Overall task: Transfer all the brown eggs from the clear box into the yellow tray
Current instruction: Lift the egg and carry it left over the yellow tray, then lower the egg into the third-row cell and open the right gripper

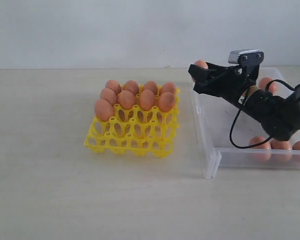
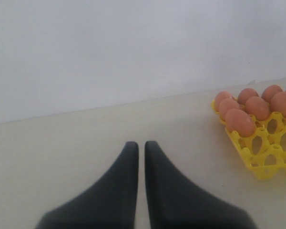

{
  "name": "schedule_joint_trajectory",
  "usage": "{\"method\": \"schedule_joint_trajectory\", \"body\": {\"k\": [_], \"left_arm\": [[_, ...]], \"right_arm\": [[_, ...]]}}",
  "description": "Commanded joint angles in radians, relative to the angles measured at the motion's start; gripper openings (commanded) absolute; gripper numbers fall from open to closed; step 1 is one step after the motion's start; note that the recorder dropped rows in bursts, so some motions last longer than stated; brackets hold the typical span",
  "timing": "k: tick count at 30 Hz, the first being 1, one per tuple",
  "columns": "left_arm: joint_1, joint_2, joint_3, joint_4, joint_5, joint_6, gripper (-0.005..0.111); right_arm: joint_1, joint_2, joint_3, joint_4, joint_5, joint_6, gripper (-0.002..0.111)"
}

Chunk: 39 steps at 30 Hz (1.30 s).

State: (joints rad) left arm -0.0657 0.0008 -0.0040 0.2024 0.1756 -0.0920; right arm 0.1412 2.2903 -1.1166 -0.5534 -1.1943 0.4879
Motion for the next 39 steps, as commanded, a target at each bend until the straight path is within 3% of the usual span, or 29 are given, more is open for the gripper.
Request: {"method": "schedule_joint_trajectory", "body": {"k": [1, 6, 14, 31, 39], "left_arm": [[-0.005, -0.001, 0.004, -0.002, -0.003, -0.005, 0.004], [-0.005, -0.001, 0.004, -0.002, -0.003, -0.005, 0.004], [-0.005, -0.001, 0.004, -0.002, -0.003, -0.005, 0.004], [-0.005, -0.001, 0.004, -0.002, -0.003, -0.005, 0.004], [-0.005, -0.001, 0.004, -0.002, -0.003, -0.005, 0.004]], "right_arm": [[0.079, -0.050, -0.002, -0.101, -0.027, 0.047, 0.000], [0.209, -0.055, -0.002, -0.171, -0.027, 0.034, 0.000], [0.358, -0.055, -0.002, -0.111, -0.027, -0.024, 0.000], [0.367, 0.034, -0.062, -0.072, 0.188, 0.017, 0.000], [0.367, 0.035, -0.066, -0.068, 0.160, -0.076, 0.000]]}}
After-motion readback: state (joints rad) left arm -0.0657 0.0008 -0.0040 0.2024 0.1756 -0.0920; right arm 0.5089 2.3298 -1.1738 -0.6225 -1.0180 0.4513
